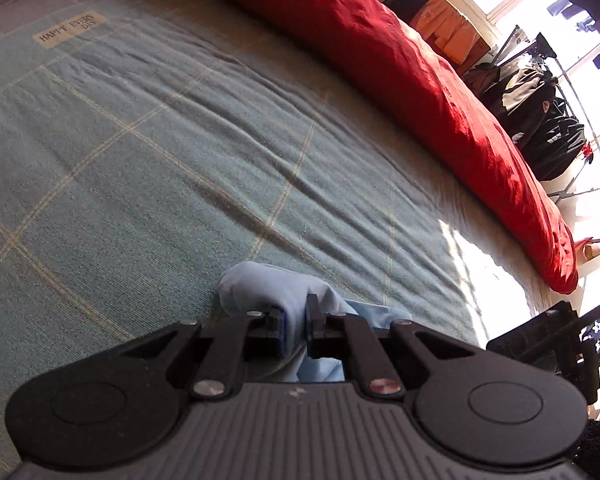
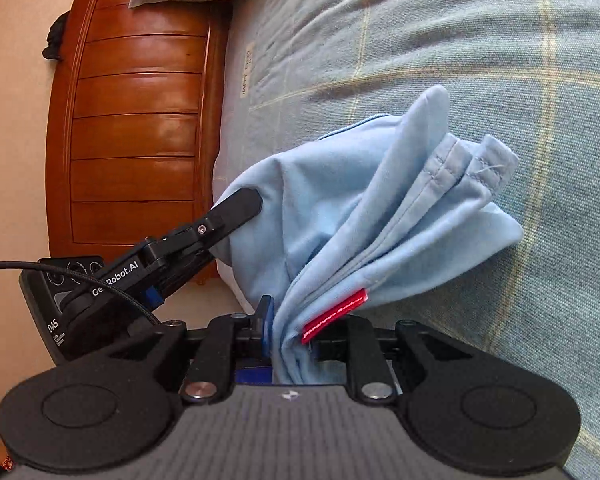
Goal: Fold clothes
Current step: 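Lift the held shirt edge with both grippers and fold it over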
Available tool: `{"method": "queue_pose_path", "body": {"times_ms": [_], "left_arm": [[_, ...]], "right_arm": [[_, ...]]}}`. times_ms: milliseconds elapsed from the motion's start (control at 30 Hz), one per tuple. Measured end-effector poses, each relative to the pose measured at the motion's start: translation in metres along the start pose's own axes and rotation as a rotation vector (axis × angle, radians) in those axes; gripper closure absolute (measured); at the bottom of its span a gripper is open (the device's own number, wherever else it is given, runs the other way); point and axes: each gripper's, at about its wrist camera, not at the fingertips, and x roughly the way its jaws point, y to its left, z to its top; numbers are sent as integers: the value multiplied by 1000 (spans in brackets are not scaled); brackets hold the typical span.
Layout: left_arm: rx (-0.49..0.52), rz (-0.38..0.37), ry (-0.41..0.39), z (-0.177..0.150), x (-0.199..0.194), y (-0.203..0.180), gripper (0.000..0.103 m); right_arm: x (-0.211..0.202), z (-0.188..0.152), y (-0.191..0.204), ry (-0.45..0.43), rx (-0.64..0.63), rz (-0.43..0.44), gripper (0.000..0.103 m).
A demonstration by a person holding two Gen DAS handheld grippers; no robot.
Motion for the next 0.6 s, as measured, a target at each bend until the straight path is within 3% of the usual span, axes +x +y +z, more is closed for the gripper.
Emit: {"method": "queue_pose_path", "body": {"times_ms": [100,167,267,367,433,533,600], "left_arm": [[-9,-14,9,0,6,5,92],[-17,-36,27,4,9,8,91],[-68,-70,63,10,13,19,87],[-181,-125,103,18,19,38,81],[-265,-171,133,22,24,51,68],[-366,-232,167,26,33,66,58],[-409,-242,193,28,43,74,56]], "right_arm": [[5,3,-6,5,16,14,72],[4,5,-10,11,13,23,60],[-1,7,-19,6,25,23,53],[-12,10,-31,-16,51,9,51],[-20,12,-40,-42,81,3,51],[-29,14,-53,-80,127,16,48],[-34,16,-60,-103,156,23,47]]}}
